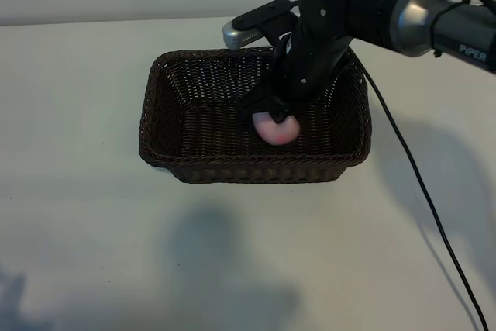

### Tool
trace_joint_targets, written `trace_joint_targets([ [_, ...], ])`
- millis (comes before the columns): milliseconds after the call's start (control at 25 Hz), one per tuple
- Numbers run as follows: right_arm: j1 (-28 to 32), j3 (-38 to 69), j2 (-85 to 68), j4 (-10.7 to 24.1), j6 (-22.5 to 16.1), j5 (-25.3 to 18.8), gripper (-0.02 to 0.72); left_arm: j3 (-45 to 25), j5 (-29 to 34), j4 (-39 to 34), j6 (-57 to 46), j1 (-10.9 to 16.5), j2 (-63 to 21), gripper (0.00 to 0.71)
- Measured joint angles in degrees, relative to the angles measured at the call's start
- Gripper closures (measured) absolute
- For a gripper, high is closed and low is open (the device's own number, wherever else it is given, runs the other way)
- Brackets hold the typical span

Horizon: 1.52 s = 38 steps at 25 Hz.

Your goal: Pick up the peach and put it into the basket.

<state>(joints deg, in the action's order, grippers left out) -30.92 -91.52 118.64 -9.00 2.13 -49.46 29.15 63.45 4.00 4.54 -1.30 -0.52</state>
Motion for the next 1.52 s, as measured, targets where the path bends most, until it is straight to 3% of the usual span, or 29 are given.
trace_joint_targets([
  [280,0.0,0.0,0.2,0.0,0.0,-0.7,0.621,0.0,0.0,0.0,0.0,0.0,0.0,0.285],
  [640,0.0,-0.4,0.2,0.0,0.0,-2.4,0.266,0.0,0.0,0.0,0.0,0.0,0.0,0.285],
  [760,0.0,-0.5,0.1,0.0,0.0,-2.5,0.202,0.0,0.0,0.0,0.0,0.0,0.0,0.285],
  [1120,0.0,-2.9,-4.0,0.2,0.0,-6.2,0.179,0.0,-0.1,0.0,0.0,0.0,0.0,0.285],
  [1320,1.1,-5.9,-6.8,2.1,-0.1,-10.3,0.179,0.0,-0.1,0.0,0.0,0.0,0.0,0.285],
  [1520,6.0,-6.2,-8.9,4.7,-0.1,-12.6,0.177,0.0,-0.1,0.0,0.0,0.0,0.0,0.285],
])
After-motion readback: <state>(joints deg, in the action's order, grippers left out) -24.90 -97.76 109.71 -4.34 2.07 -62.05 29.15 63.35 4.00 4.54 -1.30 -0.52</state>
